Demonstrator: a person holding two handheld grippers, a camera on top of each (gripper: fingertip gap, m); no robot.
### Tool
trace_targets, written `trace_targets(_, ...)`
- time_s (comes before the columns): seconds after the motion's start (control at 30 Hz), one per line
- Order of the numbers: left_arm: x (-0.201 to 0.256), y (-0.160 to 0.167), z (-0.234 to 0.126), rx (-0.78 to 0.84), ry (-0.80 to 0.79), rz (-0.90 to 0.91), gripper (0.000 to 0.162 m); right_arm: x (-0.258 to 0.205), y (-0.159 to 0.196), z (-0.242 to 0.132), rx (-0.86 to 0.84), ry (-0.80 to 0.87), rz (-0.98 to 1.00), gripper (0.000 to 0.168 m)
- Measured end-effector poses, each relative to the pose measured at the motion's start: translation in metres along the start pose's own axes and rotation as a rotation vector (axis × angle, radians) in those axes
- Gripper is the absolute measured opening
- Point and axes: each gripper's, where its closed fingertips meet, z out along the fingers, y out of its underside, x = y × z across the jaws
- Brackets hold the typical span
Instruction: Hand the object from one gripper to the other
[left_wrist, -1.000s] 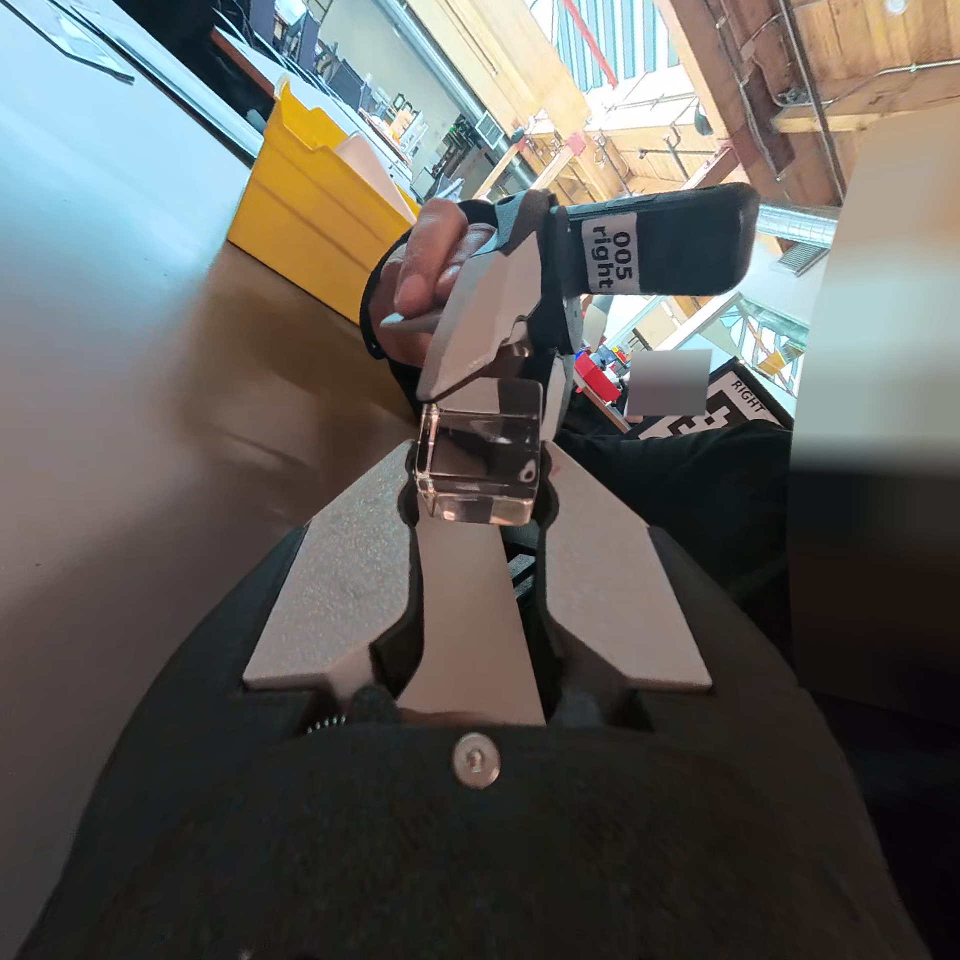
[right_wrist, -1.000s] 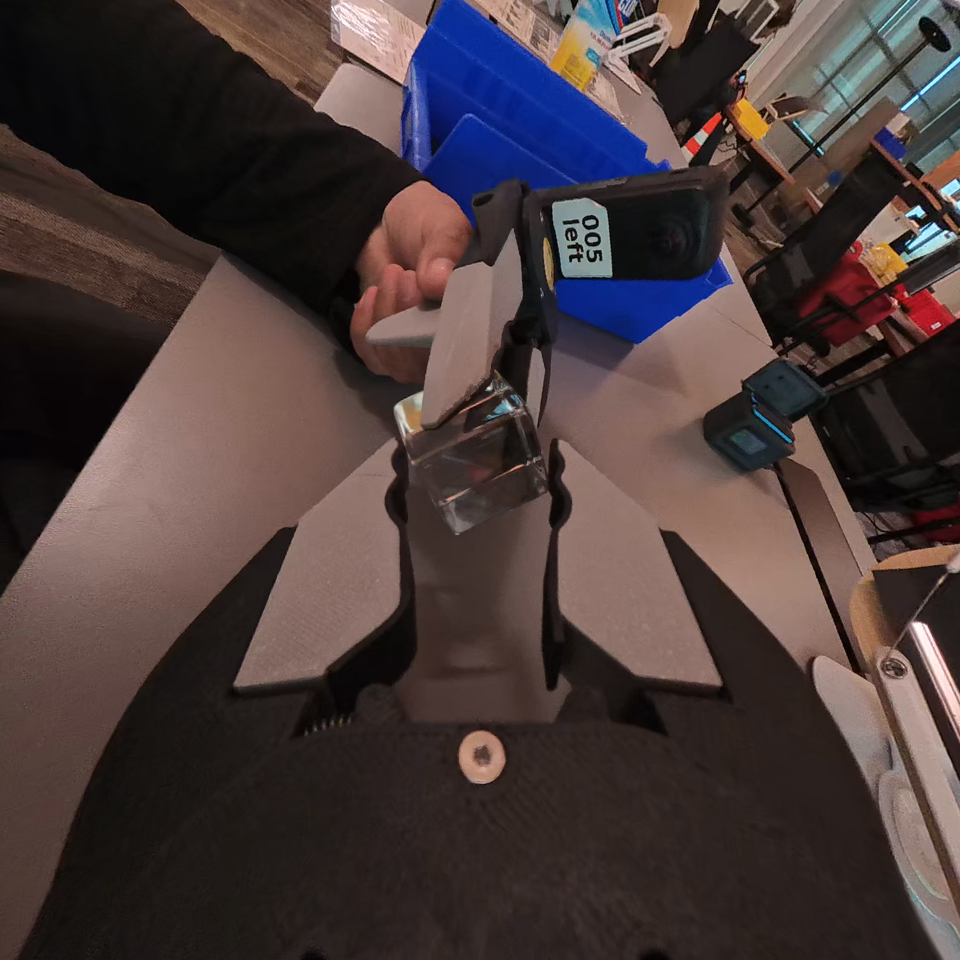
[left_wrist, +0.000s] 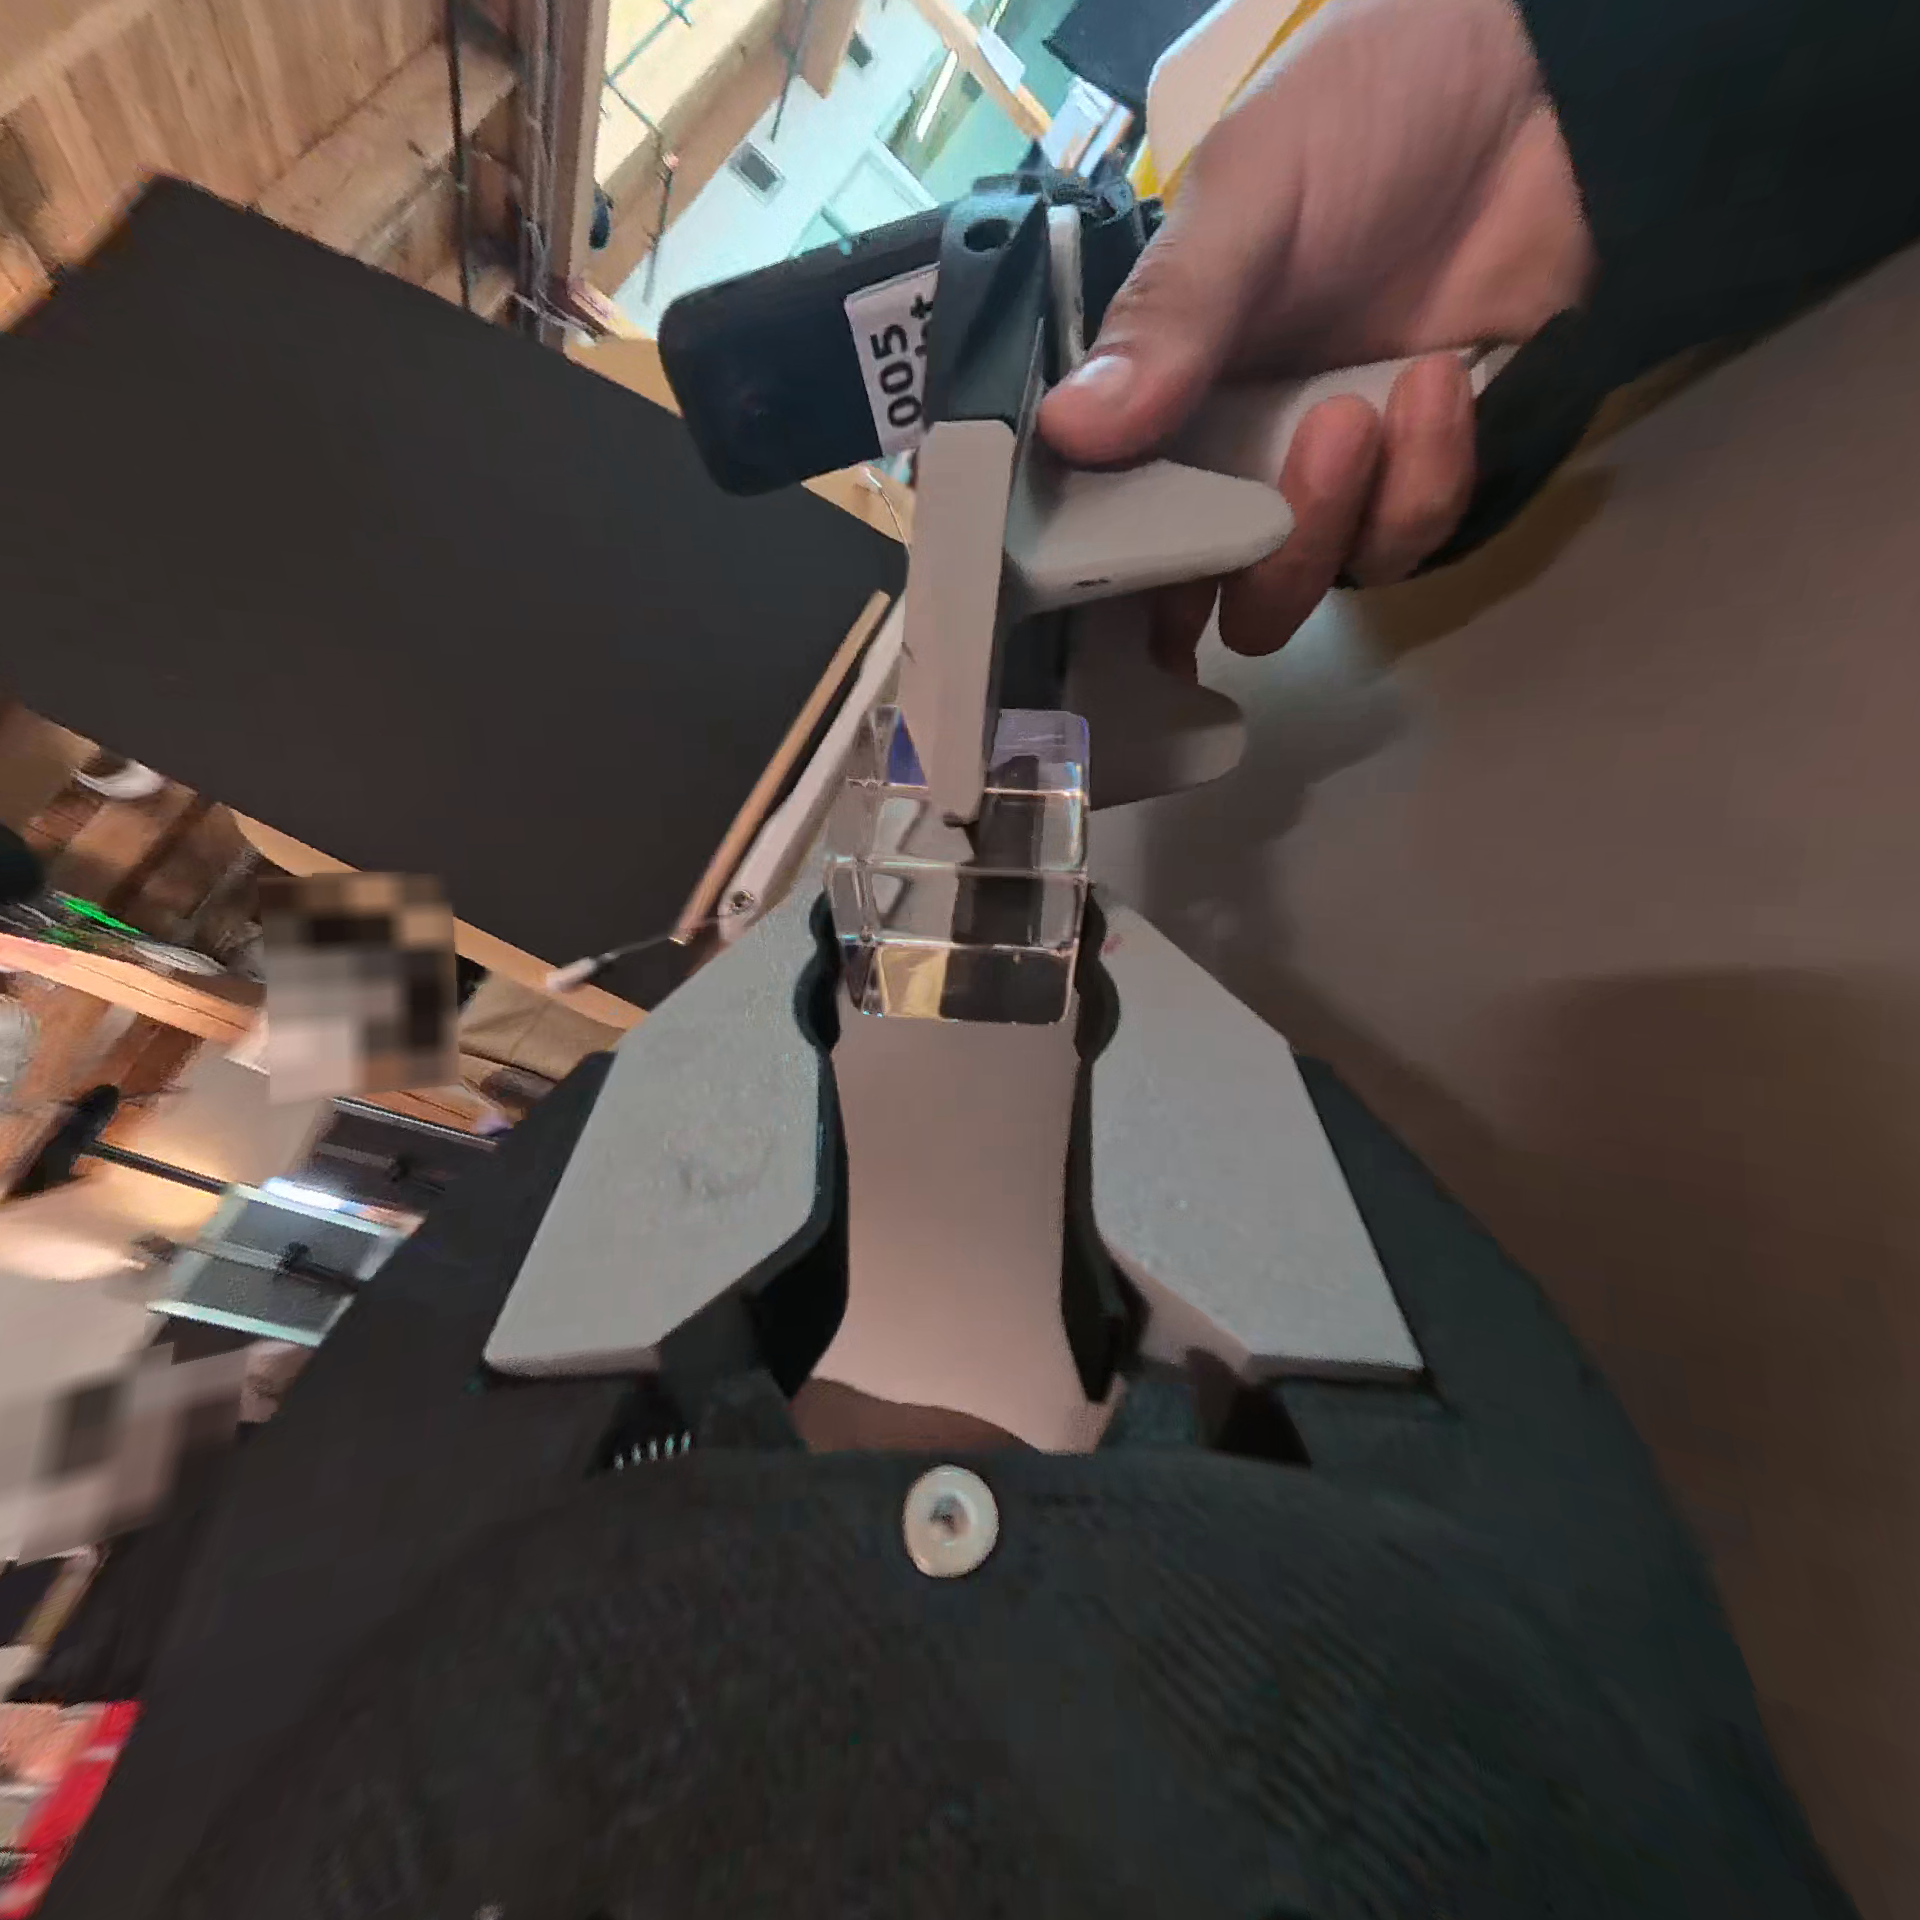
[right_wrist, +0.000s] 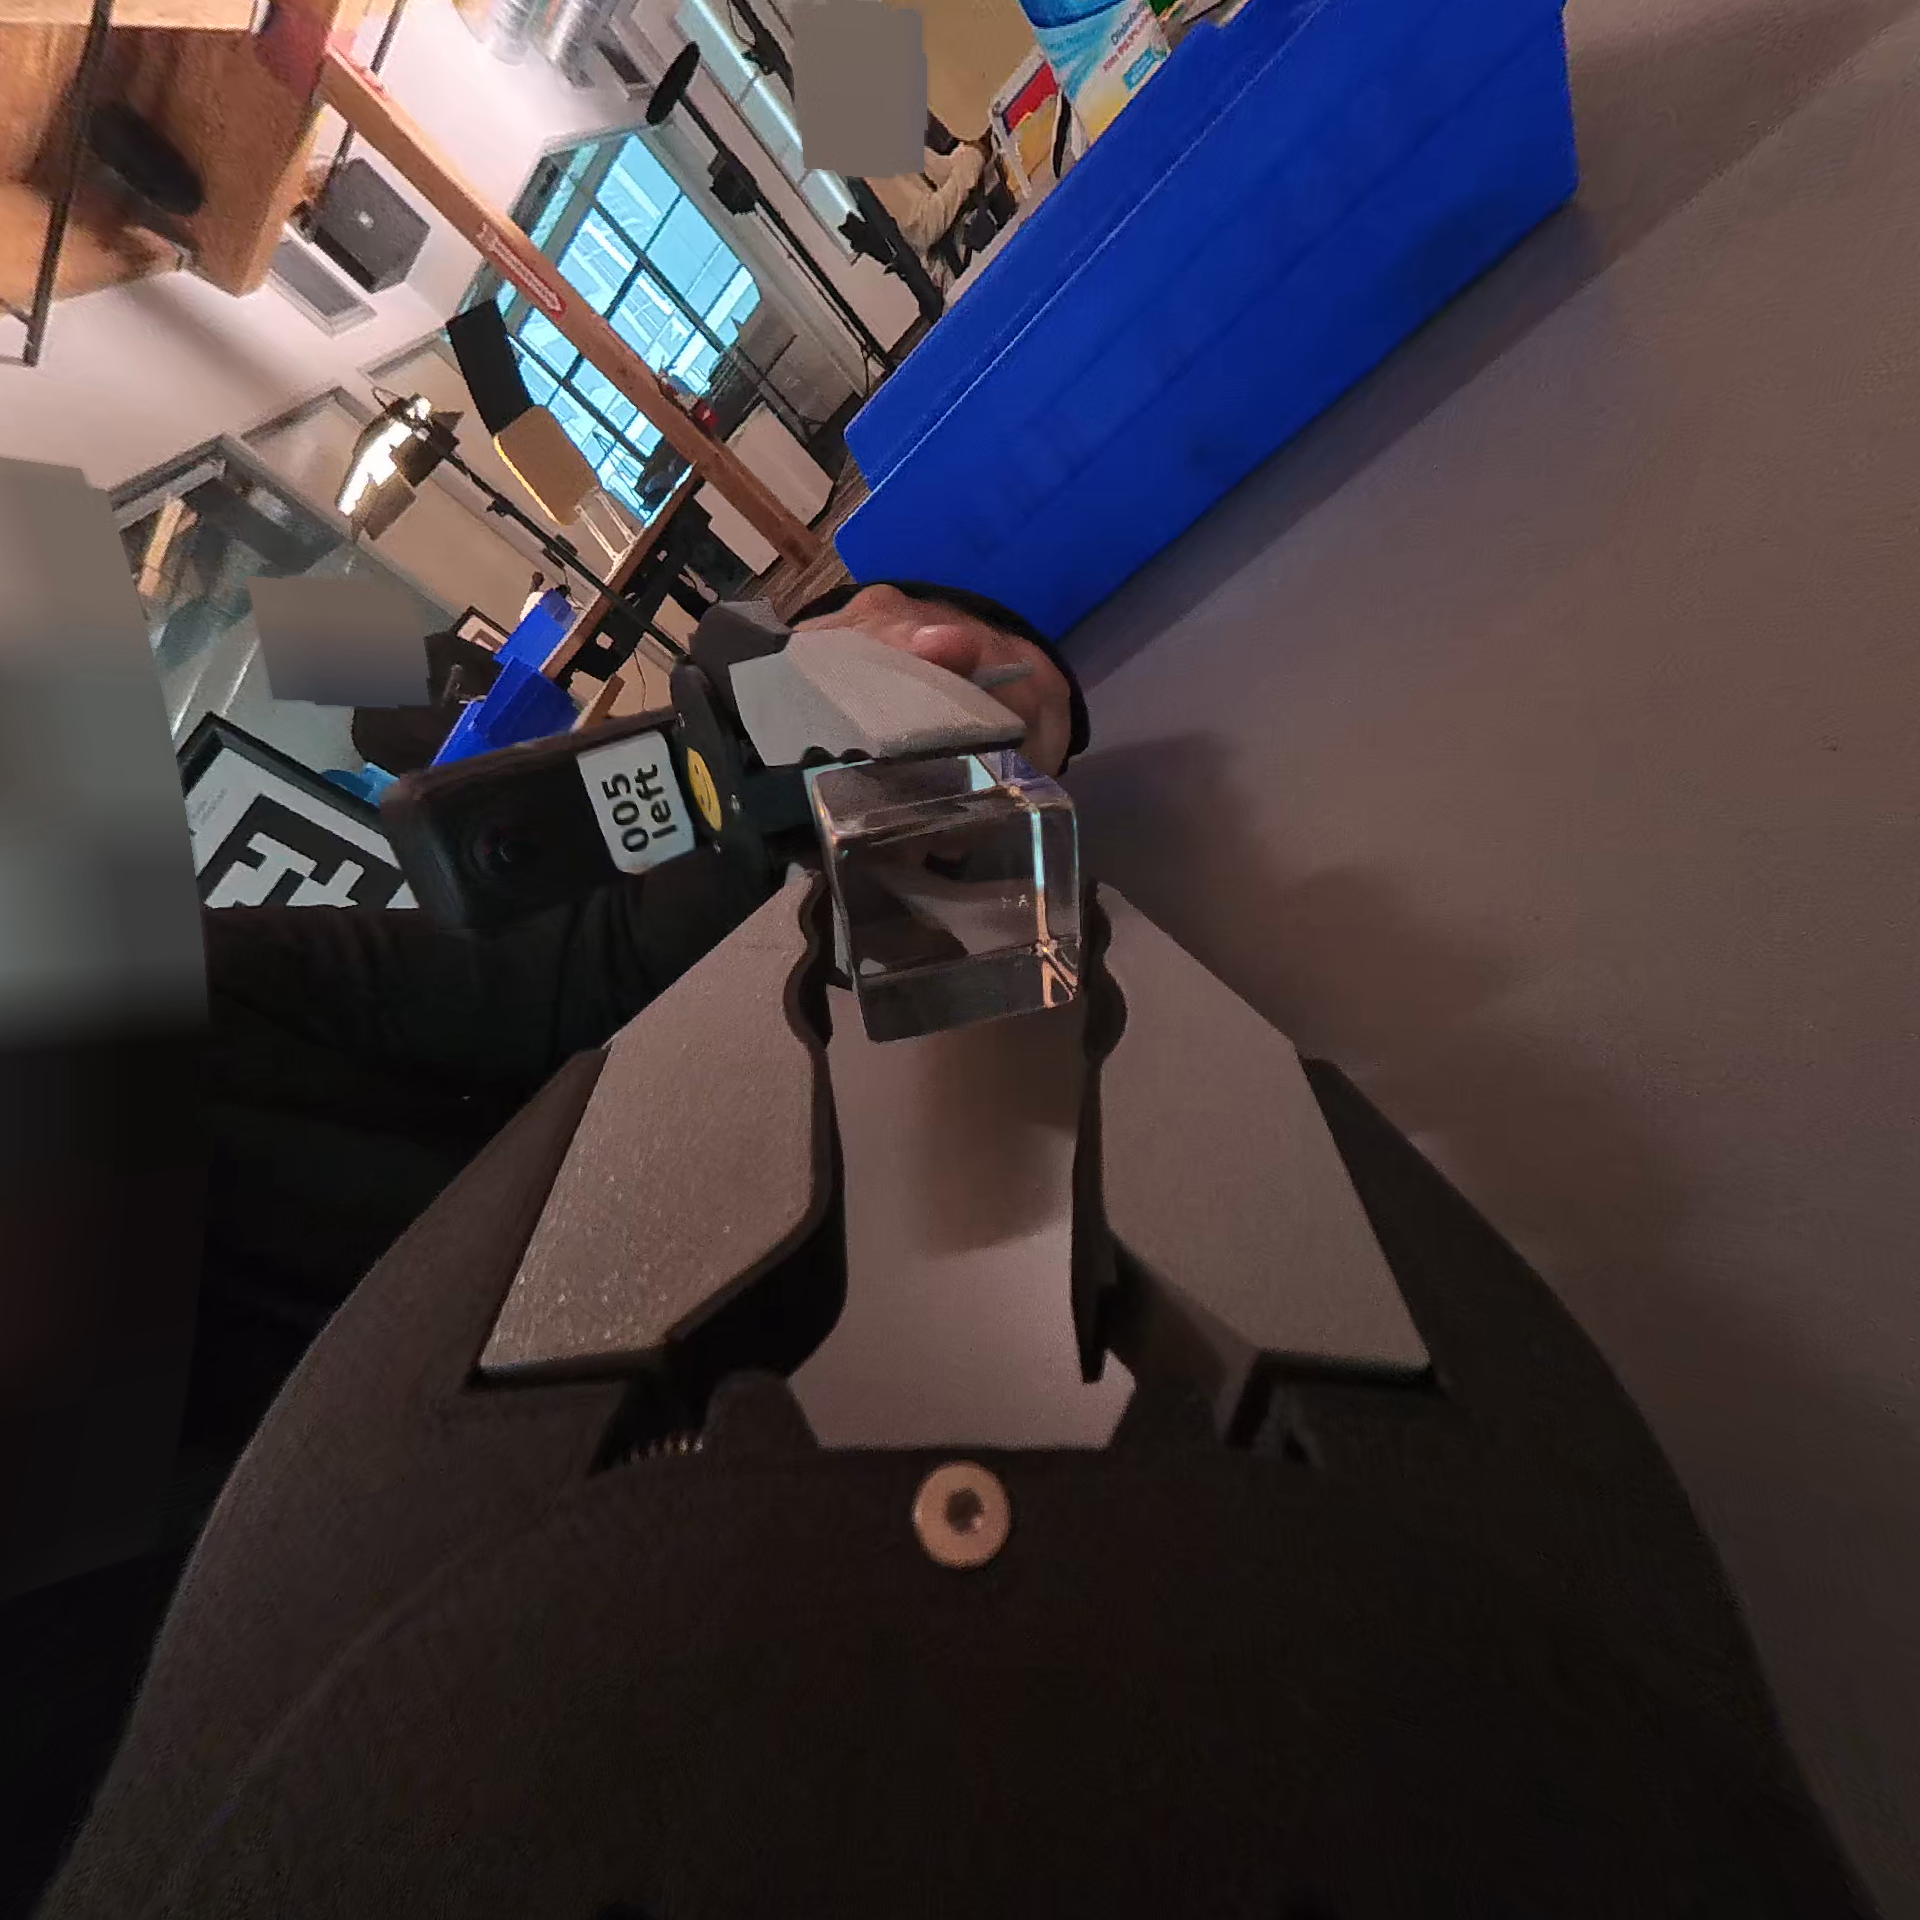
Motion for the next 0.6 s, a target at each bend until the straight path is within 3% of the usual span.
trace_targets(0.03, 0.000, 0.001, 0.001, -0.005, 0.026, -0.067, 0.042, 0.000, -0.001, -0.001, 0.005, -0.003, 0.007, 0.042)
trace_targets(0.17, -0.006, -0.003, -0.001, 0.034, 0.158, -0.448, 0.042, -0.004, -0.021, -0.019, 0.092, 0.018, -0.059, 0.040)
trace_targets(0.37, 0.000, -0.006, -0.006, 0.076, 0.433, -0.948, 0.041, -0.024, -0.031, -0.032, 0.109, 0.083, -0.319, 0.069)
trace_targets(0.47, 0.001, -0.008, -0.008, 0.091, 0.475, -1.008, 0.041, -0.023, -0.027, -0.024, 0.080, 0.119, -0.371, 0.067)
trace_targets(0.53, 0.003, -0.002, -0.002, 0.042, 0.468, -1.021, 0.042, -0.013, -0.020, -0.016, 0.050, 0.129, -0.349, 0.044)
trace_targets(0.6, -0.002, 0.004, 0.001, 0.026, 0.416, -1.025, 0.042, -0.007, -0.012, -0.012, -0.008, 0.113, -0.327, 0.062)
